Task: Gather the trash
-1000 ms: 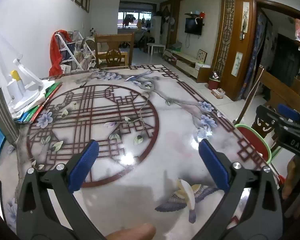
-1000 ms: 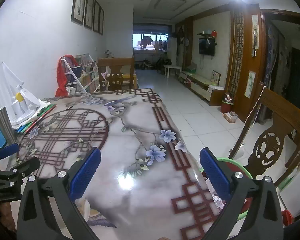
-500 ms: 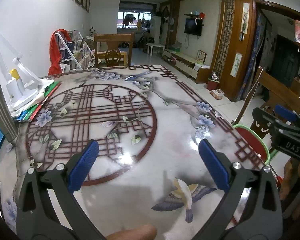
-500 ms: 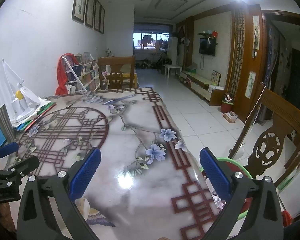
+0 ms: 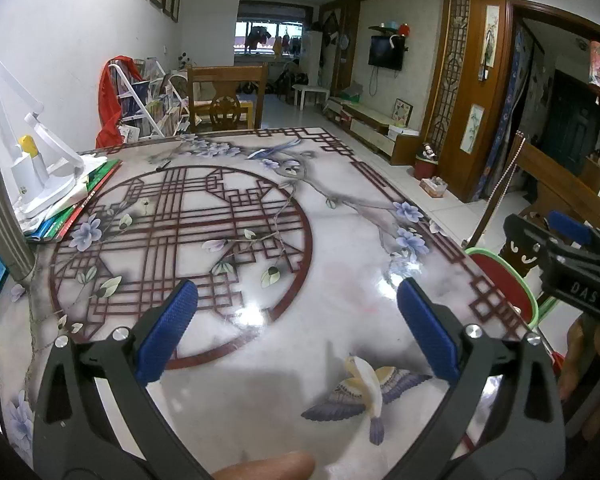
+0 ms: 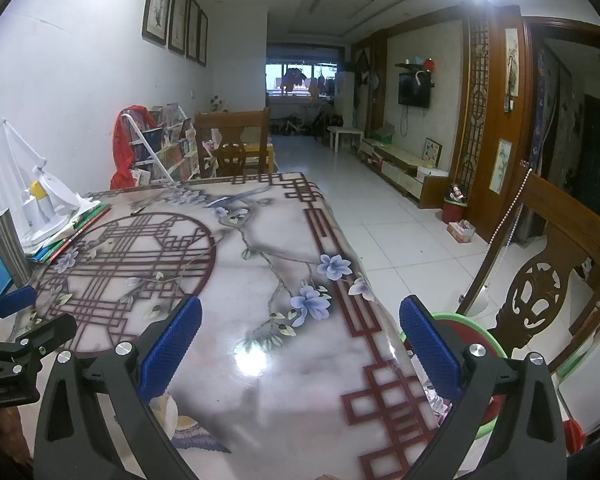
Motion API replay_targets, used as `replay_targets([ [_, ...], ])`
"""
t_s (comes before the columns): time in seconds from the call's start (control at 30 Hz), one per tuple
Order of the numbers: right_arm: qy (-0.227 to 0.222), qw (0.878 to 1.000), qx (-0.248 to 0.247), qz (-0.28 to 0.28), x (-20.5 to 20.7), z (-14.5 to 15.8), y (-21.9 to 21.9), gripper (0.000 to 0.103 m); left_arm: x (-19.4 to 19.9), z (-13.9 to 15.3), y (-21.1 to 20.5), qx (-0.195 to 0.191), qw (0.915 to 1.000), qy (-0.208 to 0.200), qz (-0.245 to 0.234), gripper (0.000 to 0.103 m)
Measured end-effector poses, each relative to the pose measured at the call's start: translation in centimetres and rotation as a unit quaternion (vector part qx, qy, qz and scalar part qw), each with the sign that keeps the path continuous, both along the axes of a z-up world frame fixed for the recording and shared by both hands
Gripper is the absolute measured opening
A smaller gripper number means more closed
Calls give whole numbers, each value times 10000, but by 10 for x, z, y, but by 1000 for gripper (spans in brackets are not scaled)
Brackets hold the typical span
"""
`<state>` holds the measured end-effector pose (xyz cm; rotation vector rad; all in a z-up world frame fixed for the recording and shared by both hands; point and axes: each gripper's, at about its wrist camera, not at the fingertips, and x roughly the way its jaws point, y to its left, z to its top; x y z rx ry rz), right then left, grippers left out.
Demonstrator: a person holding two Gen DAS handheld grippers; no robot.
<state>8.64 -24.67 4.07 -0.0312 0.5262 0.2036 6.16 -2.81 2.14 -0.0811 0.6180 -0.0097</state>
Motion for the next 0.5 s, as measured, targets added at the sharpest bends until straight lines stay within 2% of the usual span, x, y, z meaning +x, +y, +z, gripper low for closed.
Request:
replay_targets([
  [0.3,9,10000,4,-3,0,-1,-1,96,-2,2,-3,-4,9999,-136,-4,98],
  [0.5,14,10000,-6,-1,0,0,-1,96,-2,-4,-8,69,9999,-70,109,98],
])
